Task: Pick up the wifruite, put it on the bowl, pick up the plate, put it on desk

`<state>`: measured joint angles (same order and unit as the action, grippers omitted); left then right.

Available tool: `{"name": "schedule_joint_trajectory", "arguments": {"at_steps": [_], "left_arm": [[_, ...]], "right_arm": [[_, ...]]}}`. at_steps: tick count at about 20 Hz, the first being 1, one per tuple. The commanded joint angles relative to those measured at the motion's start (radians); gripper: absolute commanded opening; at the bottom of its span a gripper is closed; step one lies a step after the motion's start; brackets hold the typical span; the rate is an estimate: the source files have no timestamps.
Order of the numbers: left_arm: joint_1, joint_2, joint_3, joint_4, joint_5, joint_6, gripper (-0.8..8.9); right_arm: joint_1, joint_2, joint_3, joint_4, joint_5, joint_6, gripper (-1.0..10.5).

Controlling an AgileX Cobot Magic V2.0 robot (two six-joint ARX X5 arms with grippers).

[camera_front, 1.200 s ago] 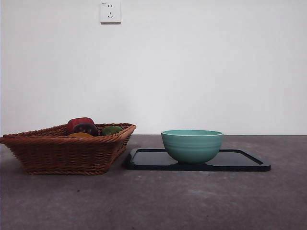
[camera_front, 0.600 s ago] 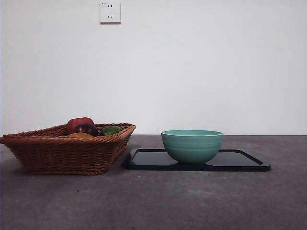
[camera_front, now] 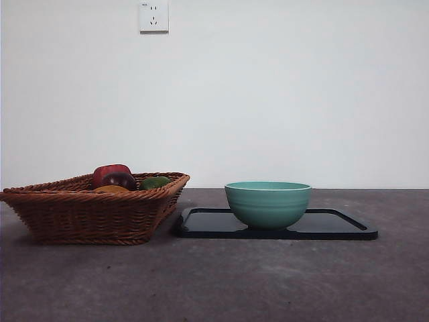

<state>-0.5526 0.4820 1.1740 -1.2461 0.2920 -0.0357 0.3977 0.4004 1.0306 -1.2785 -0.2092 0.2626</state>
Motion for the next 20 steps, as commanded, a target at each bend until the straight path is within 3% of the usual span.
{"name": "schedule_joint_trajectory", "arguments": {"at_steps": [1,11,20], "left_arm": [[-0.006,0.003,0.01,0.01,0.004,-0.002,6.57],[-0.006,0.003,0.01,0.01,0.004,-0.002,6.57],[-0.006,0.003,0.01,0.01,0.004,-0.002,6.57]], "right_arm": [[0.004,0.085,0.008,0.045,-0.001,0.023,6.0],[0.004,0.703,0.047,0.312,-0.003,0.025,6.0],[-0.006,1.221,0.361,0.367,0.005,-0.015,6.0]]}}
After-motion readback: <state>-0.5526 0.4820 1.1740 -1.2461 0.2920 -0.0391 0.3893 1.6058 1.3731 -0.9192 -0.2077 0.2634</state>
